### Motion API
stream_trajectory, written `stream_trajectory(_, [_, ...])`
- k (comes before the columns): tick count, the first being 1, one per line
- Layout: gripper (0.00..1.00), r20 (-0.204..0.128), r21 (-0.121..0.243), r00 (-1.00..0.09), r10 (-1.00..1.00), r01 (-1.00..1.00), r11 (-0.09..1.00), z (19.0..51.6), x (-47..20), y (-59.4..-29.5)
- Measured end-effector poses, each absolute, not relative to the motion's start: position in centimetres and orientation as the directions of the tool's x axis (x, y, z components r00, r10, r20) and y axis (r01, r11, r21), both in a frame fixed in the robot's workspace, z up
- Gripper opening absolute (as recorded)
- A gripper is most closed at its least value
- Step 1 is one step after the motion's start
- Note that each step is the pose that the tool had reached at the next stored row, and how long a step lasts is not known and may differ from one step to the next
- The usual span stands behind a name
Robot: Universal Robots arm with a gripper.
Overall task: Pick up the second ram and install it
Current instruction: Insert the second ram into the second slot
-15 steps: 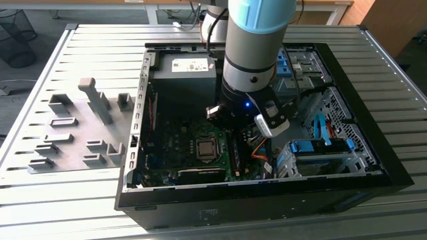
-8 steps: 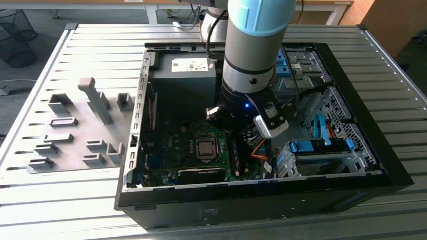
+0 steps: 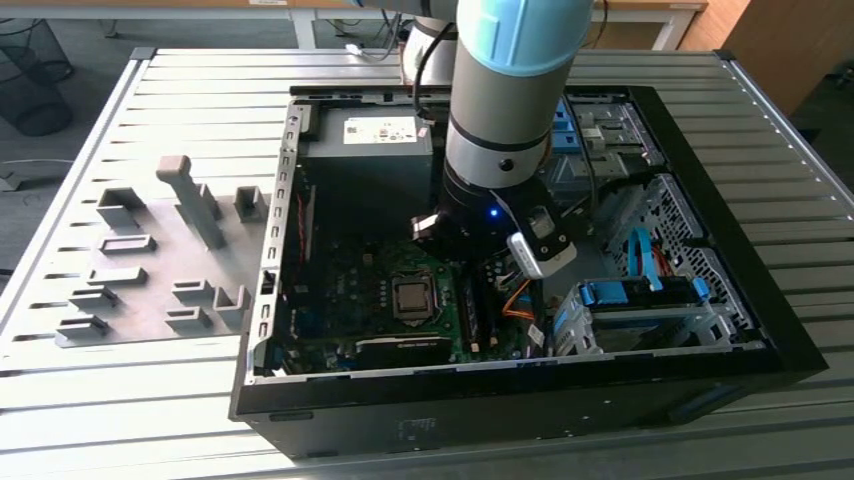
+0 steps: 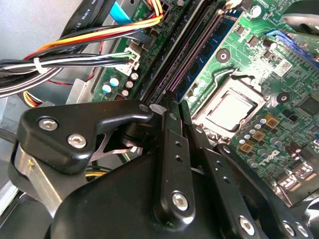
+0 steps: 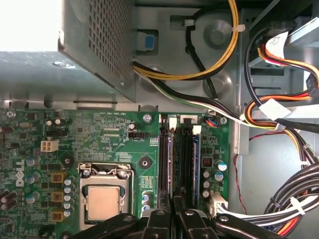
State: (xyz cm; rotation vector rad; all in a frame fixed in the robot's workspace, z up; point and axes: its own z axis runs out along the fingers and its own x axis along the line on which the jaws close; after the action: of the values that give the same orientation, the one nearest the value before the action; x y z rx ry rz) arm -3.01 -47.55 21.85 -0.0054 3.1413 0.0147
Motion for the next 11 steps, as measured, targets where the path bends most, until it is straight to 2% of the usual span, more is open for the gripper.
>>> stream_trajectory(11, [0.14, 0.000, 0.012, -1.000, -0.003, -0.003, 1.000, 21.55, -3.01, -47.56])
